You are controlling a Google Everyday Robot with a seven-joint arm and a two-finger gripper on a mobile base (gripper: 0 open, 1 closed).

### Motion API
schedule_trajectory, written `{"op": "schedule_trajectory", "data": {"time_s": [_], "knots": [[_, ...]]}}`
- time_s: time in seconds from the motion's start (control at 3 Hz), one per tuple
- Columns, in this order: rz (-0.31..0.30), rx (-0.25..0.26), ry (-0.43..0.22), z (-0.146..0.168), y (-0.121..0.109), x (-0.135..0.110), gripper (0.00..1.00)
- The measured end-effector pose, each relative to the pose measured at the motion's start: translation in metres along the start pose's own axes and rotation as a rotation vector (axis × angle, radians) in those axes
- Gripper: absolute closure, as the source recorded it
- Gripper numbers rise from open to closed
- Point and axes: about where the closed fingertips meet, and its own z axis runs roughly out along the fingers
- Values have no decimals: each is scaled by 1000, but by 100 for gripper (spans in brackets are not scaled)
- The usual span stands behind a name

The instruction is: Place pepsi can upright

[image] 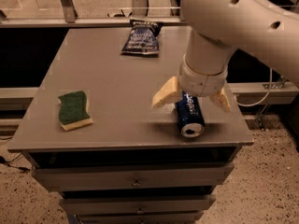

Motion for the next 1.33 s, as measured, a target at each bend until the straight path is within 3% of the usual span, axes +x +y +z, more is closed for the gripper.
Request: {"op": "schedule_trajectory", "data": {"time_s": [0.33, 0.67, 1.0, 1.33], "knots": [[-79, -57, 37, 25, -3, -10, 2], [-119, -92, 56, 36, -5, -13, 24], [-140, -136, 77, 36, -9, -9, 56], [-140, -136, 77, 31, -9, -8, 78]]}}
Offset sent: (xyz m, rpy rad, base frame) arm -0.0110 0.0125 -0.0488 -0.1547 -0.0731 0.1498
